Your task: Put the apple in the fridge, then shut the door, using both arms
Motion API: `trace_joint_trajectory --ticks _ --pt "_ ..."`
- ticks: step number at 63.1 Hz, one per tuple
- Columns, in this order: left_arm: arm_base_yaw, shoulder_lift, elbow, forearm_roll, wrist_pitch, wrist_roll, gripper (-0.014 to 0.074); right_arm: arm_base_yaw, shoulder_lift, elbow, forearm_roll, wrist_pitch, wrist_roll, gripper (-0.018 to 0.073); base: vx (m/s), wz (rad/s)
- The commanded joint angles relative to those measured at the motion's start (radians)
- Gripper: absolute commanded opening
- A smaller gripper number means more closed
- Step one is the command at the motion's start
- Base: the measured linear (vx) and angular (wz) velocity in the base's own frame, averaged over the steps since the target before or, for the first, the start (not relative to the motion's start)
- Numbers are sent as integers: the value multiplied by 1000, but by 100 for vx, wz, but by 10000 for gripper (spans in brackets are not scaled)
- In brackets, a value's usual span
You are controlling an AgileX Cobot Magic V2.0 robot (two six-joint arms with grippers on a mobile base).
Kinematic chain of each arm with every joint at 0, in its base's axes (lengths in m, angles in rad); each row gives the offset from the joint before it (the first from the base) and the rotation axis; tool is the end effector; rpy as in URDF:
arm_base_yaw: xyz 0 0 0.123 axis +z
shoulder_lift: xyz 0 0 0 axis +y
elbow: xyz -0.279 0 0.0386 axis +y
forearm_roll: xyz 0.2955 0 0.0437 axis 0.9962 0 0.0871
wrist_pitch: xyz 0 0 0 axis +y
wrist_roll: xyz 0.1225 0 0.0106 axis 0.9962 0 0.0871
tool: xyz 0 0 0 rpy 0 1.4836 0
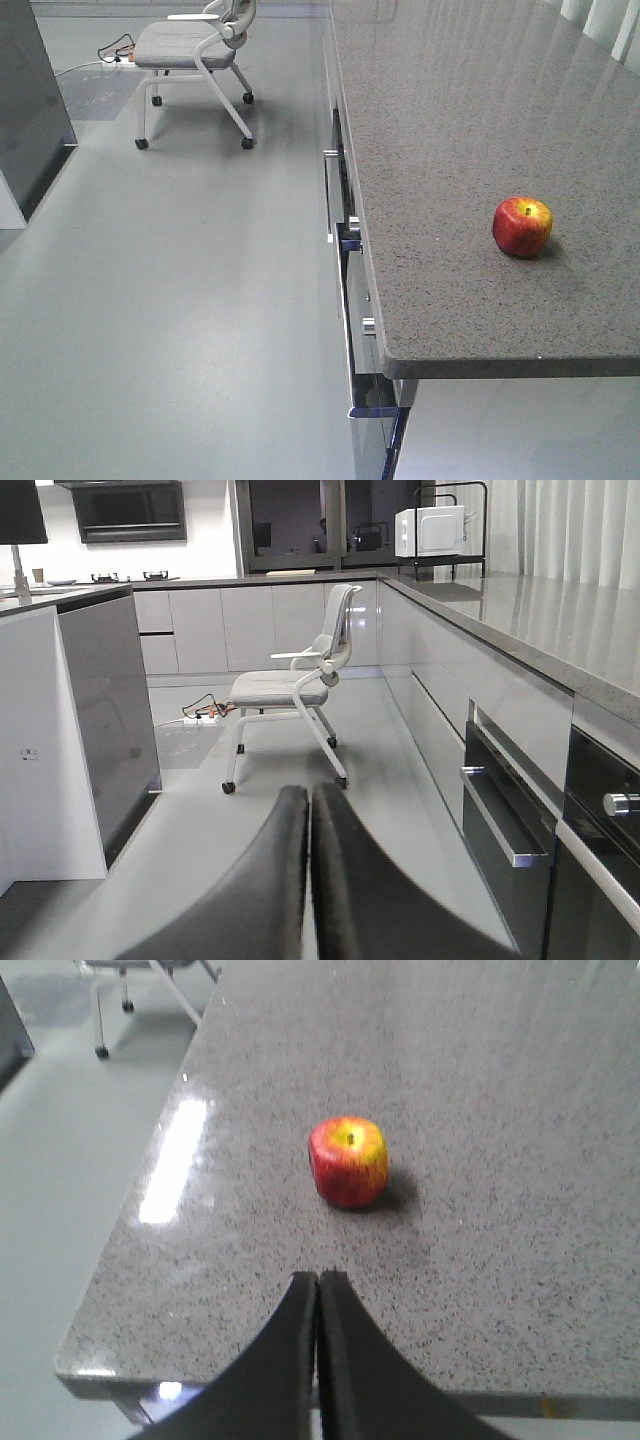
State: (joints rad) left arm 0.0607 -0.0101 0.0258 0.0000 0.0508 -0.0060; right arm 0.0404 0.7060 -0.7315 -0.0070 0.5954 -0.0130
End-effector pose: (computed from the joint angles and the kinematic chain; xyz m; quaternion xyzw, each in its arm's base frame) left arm 0.1395 0.0085 0.2003 -0.0233 0.6994 0.0195 0.7141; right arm 0.2157 0.0082 0.3274 -0.0243 0.8553 0.0039 0.5176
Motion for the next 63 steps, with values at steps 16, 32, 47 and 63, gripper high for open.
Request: trace_joint_trajectory --ticks 16,32,47,63 --pt "-2 -17 22 0 -75 -7 -6 0 235 -186 -12 132 -76 10 0 0" --pt "-2 -17 22 0 -75 -7 -6 0 411 -289 -11 205 -75 220 0 0" --pt "-2 -17 22 0 -75 -7 -6 0 526 -363 -12 193 -71 600 0 0" --pt "-2 -17 22 0 -75 -7 -6 0 666 -485 -45 190 -63 723 0 0"
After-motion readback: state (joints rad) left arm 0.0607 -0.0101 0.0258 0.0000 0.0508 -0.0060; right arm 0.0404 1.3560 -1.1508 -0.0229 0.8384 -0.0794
